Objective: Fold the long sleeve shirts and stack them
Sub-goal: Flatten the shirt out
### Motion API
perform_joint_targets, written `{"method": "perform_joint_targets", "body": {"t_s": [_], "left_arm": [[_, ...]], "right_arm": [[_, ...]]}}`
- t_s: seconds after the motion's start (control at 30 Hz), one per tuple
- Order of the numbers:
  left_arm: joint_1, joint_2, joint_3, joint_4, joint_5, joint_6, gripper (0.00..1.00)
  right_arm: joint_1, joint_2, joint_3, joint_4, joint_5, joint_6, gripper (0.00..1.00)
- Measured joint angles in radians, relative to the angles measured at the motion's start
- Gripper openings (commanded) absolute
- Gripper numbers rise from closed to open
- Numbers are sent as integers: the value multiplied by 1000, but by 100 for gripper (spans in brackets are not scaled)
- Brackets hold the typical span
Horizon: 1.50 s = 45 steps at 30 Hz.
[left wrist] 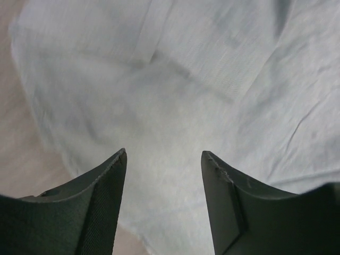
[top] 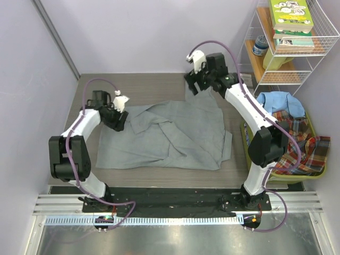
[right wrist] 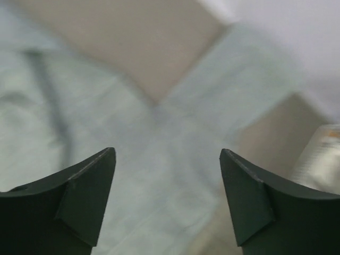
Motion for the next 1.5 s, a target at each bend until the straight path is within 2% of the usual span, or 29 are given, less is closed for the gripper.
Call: {"method": "perform_joint_targets", "body": {"t_s": [0.17,0.3,0.47,0.7,0.77,0.8,1.03,1.17,1.27,1.3,1.4,1.5], "left_arm": [[-157,73,37,76,-100,-25,56],[-203,165,88,121,-186,-48,55],[-211,235,122,173,-280,-55,55],[-212,320,154,216,-348,-48,50],[-214,326,167,218,-353,-45,42],[-214,328,170,222,-353,-43,33],[-216,330,185,228,-372,-39,1],[-216,355,264,222,-379,-35,0],[-216,377,323,217,-369,-35,19],[-216,379,336,204,-352,-35,36],[-216,380,349,169,-285,-36,60],[-216,380,348,130,-229,-42,64]], "right_arm": [[83,11,-163,-154,-210,121,75],[114,79,-321,-224,-303,194,71],[103,106,-420,-264,-326,227,71],[98,109,-435,-261,-303,221,70],[98,111,-435,-259,-298,215,70],[98,111,-435,-259,-296,212,70],[98,113,-435,-262,-296,194,70],[98,113,-435,-263,-296,187,70],[98,113,-435,-265,-296,180,70],[98,113,-434,-266,-296,178,71],[98,113,-434,-267,-296,175,71],[98,113,-434,-268,-297,172,71]]}}
